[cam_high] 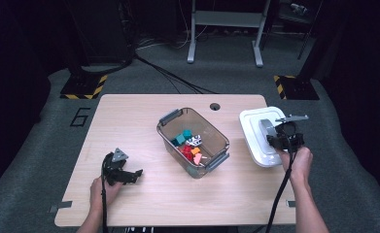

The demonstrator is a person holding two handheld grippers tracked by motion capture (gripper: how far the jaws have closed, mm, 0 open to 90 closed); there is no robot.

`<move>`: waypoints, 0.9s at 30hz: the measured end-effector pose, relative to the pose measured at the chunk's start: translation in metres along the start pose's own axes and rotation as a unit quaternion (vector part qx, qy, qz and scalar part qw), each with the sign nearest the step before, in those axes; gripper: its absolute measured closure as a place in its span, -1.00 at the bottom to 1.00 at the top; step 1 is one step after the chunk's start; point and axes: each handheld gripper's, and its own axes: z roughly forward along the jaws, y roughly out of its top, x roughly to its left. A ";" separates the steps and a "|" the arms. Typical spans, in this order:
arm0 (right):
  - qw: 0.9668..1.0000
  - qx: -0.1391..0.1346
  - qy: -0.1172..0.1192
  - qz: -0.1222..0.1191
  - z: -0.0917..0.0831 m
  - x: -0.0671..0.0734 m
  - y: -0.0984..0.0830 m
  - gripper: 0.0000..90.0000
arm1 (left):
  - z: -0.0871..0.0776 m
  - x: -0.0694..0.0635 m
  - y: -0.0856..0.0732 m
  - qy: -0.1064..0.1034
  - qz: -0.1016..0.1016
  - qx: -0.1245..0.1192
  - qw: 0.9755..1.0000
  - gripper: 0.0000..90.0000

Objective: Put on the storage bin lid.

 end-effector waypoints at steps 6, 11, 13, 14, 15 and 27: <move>1.000 -0.009 -0.004 -0.006 -0.013 -0.001 0.010 0.50 | 0.000 0.000 0.000 0.000 0.000 0.000 1.000 -0.91; 1.000 -0.017 0.000 -0.010 -0.023 0.001 0.019 0.50 | 0.000 0.000 0.000 0.000 0.000 0.000 1.000 -0.91; 1.000 -0.023 0.003 -0.012 -0.027 0.003 0.022 0.50 | 0.000 0.000 0.000 0.000 0.000 0.000 1.000 -0.91; 1.000 -0.024 0.005 -0.013 -0.029 0.004 0.024 0.50 | 0.000 0.000 0.000 0.000 0.000 0.000 1.000 -0.91; 1.000 -0.025 0.007 -0.016 -0.031 0.006 0.026 0.50 | 0.000 0.000 0.000 0.000 0.000 0.000 1.000 -0.91; 0.997 -0.032 0.037 -0.052 -0.039 0.041 0.049 0.50 | 0.000 0.000 0.000 0.000 0.000 0.000 1.000 -0.91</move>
